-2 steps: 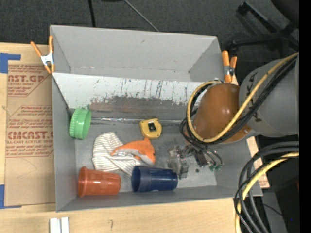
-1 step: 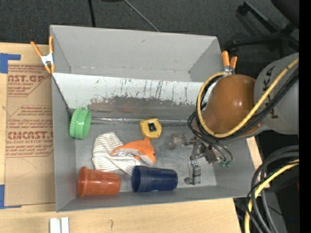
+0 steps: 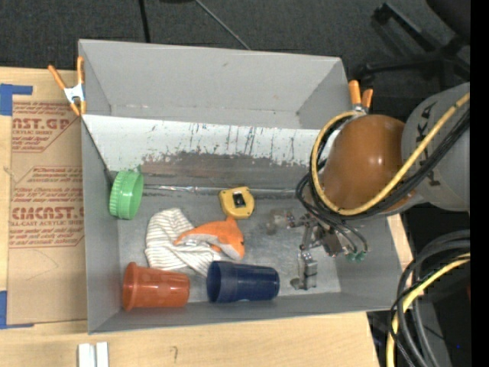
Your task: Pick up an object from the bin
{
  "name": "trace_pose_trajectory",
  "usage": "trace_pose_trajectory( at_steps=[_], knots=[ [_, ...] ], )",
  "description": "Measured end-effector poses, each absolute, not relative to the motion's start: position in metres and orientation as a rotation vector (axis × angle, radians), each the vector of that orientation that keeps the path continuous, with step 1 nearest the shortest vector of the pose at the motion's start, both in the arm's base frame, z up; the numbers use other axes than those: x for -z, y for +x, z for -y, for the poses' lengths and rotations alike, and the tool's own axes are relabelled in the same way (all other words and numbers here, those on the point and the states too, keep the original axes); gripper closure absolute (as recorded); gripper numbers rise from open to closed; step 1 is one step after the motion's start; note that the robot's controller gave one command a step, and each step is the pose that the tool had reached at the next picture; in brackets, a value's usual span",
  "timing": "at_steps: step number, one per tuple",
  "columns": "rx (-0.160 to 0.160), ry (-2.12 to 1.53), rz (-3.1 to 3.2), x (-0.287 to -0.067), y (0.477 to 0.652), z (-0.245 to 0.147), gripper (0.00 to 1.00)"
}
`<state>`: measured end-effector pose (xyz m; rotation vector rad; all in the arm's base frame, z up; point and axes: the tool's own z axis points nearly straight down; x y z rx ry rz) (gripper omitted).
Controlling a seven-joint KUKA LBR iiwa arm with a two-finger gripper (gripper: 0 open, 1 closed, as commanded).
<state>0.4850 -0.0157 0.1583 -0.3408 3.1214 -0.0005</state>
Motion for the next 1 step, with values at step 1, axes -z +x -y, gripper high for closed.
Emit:
trace_pose_trajectory(
  at_steps=[1],
  knots=[
    [0.003, -0.564, -3.085, -0.1017, 0.4975, -0.0048, 0.00]
  ],
)
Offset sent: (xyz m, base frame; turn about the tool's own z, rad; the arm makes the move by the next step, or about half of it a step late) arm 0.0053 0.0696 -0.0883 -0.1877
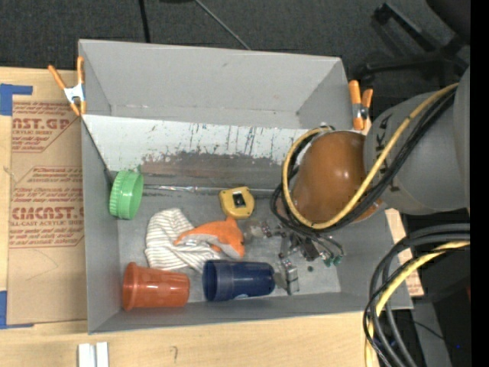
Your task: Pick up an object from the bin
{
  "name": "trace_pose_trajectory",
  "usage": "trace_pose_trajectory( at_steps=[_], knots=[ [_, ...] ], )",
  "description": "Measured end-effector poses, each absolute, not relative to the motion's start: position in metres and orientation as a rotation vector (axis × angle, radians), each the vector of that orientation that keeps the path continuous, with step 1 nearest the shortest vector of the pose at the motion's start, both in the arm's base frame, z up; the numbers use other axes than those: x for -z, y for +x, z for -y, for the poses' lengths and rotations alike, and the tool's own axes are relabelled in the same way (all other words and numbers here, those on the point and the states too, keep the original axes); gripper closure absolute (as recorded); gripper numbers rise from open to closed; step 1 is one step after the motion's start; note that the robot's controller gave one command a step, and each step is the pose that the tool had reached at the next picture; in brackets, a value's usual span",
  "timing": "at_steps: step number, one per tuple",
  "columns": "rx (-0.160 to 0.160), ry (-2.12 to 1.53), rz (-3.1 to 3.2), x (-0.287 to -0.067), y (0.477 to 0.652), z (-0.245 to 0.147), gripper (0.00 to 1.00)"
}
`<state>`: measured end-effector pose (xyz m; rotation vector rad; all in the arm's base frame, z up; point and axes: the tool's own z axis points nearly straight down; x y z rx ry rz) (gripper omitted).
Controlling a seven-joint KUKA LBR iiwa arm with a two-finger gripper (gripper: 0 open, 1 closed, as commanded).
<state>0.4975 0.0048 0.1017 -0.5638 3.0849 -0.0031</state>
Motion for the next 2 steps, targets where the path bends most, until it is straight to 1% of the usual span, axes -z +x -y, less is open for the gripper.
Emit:
trace_pose_trajectory(
  at_steps=[1, 2],
  knots=[
    [0.012, -0.629, -3.082, -0.0759, 0.4929, -0.0460, 0.00],
    [-0.002, -0.526, -3.097, -0.0726, 0.4958, -0.0514, 1.00]
  ],
)
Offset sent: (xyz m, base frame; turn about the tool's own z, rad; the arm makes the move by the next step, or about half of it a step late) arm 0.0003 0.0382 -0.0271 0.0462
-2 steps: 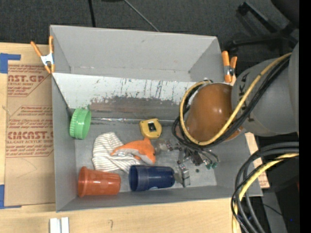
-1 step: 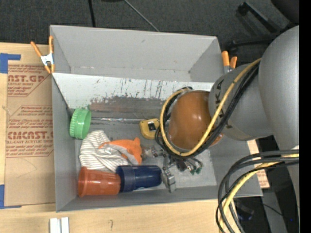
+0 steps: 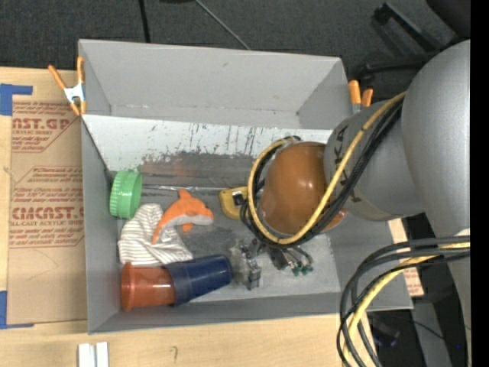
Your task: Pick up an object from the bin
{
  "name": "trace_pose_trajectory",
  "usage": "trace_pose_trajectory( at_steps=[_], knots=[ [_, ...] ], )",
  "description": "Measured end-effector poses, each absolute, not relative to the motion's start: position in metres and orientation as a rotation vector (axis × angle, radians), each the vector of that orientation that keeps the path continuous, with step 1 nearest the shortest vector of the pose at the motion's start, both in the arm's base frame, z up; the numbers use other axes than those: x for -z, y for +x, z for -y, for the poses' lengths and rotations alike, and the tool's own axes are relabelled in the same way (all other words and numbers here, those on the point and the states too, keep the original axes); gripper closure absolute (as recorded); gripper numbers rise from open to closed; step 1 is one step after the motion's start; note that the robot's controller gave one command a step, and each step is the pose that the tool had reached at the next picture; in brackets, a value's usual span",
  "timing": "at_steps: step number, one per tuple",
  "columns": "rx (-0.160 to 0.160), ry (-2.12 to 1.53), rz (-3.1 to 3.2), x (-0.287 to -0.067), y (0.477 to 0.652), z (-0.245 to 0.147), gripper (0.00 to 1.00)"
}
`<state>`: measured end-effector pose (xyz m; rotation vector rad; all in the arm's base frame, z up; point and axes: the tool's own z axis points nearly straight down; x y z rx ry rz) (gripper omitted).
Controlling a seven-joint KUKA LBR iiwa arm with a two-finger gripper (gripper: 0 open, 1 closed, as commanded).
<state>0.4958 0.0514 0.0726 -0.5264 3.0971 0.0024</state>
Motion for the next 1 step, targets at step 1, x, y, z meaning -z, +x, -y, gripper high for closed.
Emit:
trace_pose_trajectory(
  at_steps=[1],
  knots=[
    [-0.002, -0.495, -3.102, -0.0737, 0.4974, -0.0443, 0.00]
  ],
)
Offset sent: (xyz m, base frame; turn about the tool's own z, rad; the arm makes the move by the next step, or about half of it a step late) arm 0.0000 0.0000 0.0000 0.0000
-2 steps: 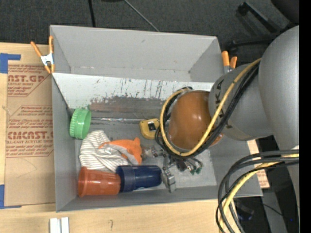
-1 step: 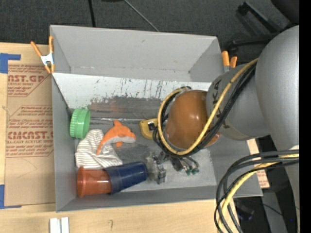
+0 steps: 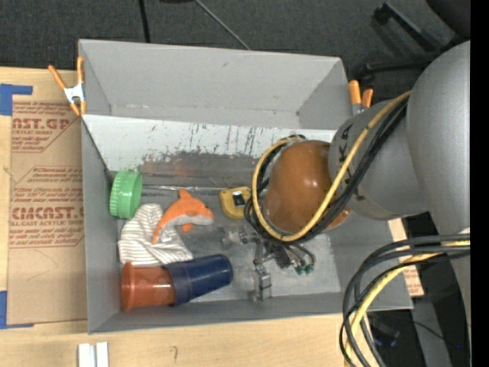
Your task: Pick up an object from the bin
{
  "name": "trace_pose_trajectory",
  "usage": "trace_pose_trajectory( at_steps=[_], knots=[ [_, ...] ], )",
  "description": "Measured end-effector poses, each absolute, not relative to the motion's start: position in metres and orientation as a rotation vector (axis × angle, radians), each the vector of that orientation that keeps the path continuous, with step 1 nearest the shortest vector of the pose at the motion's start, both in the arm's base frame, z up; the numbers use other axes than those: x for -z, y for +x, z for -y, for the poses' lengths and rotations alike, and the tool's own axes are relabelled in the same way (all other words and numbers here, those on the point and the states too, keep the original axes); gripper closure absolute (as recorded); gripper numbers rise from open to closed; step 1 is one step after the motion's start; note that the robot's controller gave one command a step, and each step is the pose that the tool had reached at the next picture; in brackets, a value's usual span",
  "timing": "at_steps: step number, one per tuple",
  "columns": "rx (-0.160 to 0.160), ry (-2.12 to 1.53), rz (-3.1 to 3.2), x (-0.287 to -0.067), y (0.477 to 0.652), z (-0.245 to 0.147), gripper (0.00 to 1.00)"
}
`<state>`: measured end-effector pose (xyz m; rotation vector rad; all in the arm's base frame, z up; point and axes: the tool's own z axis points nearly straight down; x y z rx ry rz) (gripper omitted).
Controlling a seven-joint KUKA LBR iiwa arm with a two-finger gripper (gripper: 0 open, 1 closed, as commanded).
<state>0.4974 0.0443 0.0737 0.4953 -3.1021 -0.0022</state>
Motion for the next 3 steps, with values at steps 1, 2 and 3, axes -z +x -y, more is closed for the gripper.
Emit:
trace_pose_trajectory(
  at_steps=[1, 2, 3],
  knots=[
    [0.002, 0.495, 3.102, -0.074, 0.497, -0.044, 0.00],
    [-0.001, 0.580, 3.088, -0.072, 0.503, -0.068, 0.00],
    [0.000, 0.723, 3.059, -0.070, 0.503, -0.094, 0.00]
  ],
)
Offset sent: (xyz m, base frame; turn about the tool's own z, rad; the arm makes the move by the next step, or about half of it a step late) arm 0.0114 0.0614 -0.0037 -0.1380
